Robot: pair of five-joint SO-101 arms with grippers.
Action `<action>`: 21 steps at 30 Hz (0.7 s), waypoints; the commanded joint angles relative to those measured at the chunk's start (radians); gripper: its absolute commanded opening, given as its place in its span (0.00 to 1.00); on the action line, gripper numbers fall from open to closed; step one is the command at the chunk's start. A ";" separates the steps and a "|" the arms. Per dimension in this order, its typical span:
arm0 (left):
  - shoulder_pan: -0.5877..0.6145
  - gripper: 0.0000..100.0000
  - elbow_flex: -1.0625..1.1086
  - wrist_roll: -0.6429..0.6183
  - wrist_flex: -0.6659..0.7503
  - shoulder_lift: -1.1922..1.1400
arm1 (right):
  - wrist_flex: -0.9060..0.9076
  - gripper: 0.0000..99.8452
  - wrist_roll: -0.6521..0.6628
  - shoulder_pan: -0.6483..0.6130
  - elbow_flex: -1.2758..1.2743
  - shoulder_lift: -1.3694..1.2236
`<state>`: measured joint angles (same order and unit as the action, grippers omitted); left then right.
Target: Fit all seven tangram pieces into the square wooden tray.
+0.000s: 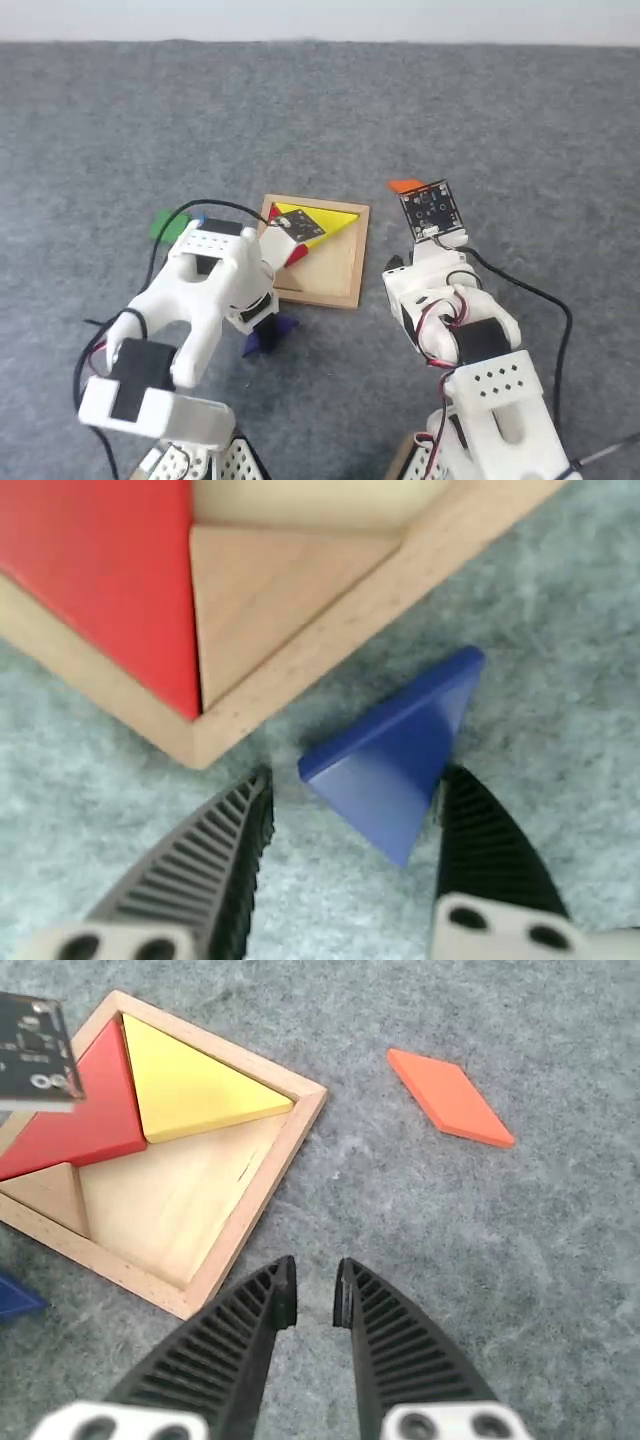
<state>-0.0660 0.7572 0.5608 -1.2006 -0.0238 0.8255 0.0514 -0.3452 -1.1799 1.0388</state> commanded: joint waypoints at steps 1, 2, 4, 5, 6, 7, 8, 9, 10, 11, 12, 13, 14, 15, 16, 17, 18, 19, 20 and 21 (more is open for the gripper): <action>-0.066 0.25 -0.036 0.006 0.006 0.000 | -0.015 0.09 -0.006 0.012 0.051 -0.001; -0.077 0.25 -0.036 0.005 0.008 0.005 | -0.015 0.09 -0.006 0.012 0.051 -0.001; -0.087 0.26 -0.039 -0.014 0.012 0.008 | -0.015 0.09 -0.006 0.012 0.051 -0.001; -0.089 0.26 -0.042 -0.021 0.025 0.008 | -0.015 0.09 -0.006 0.012 0.051 -0.001; -0.086 0.26 -0.045 -0.026 0.029 0.003 | -0.015 0.09 -0.006 0.012 0.051 -0.001; -0.083 0.26 -0.048 -0.028 0.029 0.000 | -0.015 0.09 -0.005 0.012 0.051 -0.001; -0.081 0.26 -0.047 -0.028 0.029 0.003 | -0.015 0.09 -0.005 0.012 0.051 -0.001; -0.083 0.26 -0.045 -0.028 0.029 0.003 | -0.015 0.09 -0.003 0.012 0.051 -0.001; -0.084 0.26 -0.045 -0.028 0.029 0.003 | -0.015 0.09 -0.003 0.012 0.051 -0.001; -0.087 0.26 -0.047 -0.028 0.029 0.003 | -0.015 0.09 -0.003 0.012 0.051 -0.001; -0.089 0.26 -0.048 -0.028 0.032 0.003 | -0.015 0.09 -0.003 0.012 0.051 -0.001; -0.091 0.26 -0.050 -0.026 0.037 0.006 | -0.015 0.09 -0.003 0.012 0.051 -0.001; -0.095 0.26 -0.051 -0.023 0.037 0.008 | -0.015 0.09 -0.003 0.012 0.051 -0.001; -0.103 0.26 -0.058 -0.023 0.037 0.008 | -0.015 0.09 -0.003 0.012 0.051 -0.001; -0.110 0.26 -0.061 -0.023 0.035 0.008 | -0.015 0.09 -0.003 0.012 0.051 -0.001; -0.118 0.26 -0.065 -0.023 0.035 0.008 | -0.015 0.09 -0.003 0.012 0.051 -0.001; -0.130 0.26 -0.067 -0.023 0.037 0.008 | -0.015 0.09 -0.003 0.012 0.051 -0.001; -0.143 0.26 -0.067 -0.023 0.037 0.008 | -0.015 0.09 -0.003 0.012 0.051 -0.001; -0.153 0.26 -0.070 -0.023 0.037 0.008 | -0.015 0.09 -0.003 0.012 0.051 -0.001; -0.163 0.26 -0.074 -0.023 0.037 0.002 | -0.015 0.09 -0.003 0.012 0.051 -0.001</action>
<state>-0.1642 0.7373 0.5470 -1.1914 -0.0253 0.8255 0.0514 -0.3452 -1.1799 1.0388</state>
